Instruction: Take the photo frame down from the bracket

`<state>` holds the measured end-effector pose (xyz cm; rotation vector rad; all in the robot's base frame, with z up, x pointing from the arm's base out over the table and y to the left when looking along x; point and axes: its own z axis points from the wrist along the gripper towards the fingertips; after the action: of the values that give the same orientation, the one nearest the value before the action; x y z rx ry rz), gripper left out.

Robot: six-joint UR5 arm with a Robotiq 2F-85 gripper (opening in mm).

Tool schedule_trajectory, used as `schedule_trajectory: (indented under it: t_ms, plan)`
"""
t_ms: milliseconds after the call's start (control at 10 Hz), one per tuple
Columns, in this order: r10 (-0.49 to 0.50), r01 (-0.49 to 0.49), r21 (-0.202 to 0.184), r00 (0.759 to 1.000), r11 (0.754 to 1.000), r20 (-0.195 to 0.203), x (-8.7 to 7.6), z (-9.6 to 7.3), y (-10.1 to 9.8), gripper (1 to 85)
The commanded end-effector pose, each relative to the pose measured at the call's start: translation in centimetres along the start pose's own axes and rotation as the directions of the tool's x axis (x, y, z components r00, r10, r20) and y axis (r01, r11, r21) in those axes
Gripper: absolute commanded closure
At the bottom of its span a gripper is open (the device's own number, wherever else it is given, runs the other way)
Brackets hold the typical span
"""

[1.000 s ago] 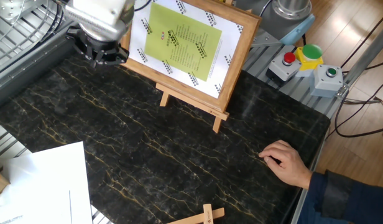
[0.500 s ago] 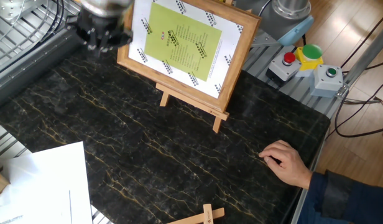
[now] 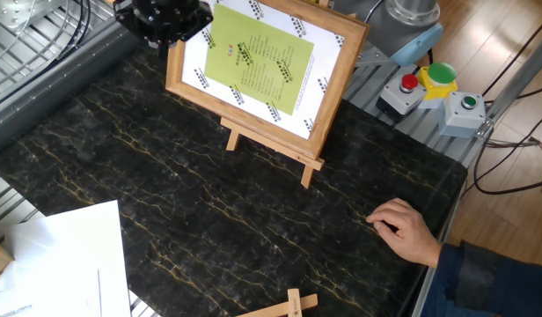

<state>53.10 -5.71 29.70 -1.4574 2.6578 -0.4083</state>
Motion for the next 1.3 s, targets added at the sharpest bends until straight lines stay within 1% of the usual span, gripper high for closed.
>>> schedule_trajectory:
  t_ms: [0, 100, 200, 300, 400, 500, 600, 700, 800, 900, 1000, 1100, 1200]
  plan:
    - [-0.017, 0.015, 0.044, 0.999, 0.999, 0.041, -0.7, -0.9, -0.7, 84.7]
    - [-0.039, 0.037, 0.061, 0.999, 0.997, 0.028, -0.4, -1.0, -1.1, 84.7]
    - [-0.127, 0.125, 0.066, 0.991, 0.990, 0.029, -0.6, -1.0, -1.2, 84.7]
    - [-0.210, 0.207, 0.044, 0.976, 0.977, 0.064, -1.5, -1.0, -0.3, 84.7]
    - [-0.224, 0.229, -0.008, 0.958, 0.973, 0.177, -4.1, -1.3, 1.7, 84.7]
    - [-0.250, 0.264, -0.030, 0.939, 0.964, 0.236, -5.3, -1.6, 2.8, 84.7]
    - [-0.363, 0.375, -0.030, 0.911, 0.926, 0.194, -4.0, -1.4, 3.0, 84.7]
    - [-0.418, 0.444, -0.125, 0.889, 0.887, 0.188, -2.6, -1.6, 5.5, 84.7]
    - [-0.466, 0.493, -0.158, 0.866, 0.855, 0.181, -1.7, -1.7, 6.3, 84.7]
    - [-0.501, 0.527, -0.175, 0.848, 0.832, 0.173, -0.8, -2.0, 6.8, 84.7]
    - [-0.497, 0.521, -0.221, 0.853, 0.825, 0.156, 1.6, -4.5, 8.6, 84.7]
    - [-0.500, 0.518, -0.235, 0.855, 0.822, 0.135, 2.7, -6.6, 9.4, 69.7]
    - [-0.506, 0.525, -0.230, 0.851, 0.820, 0.139, 2.8, -7.8, 10.1, 47.7]
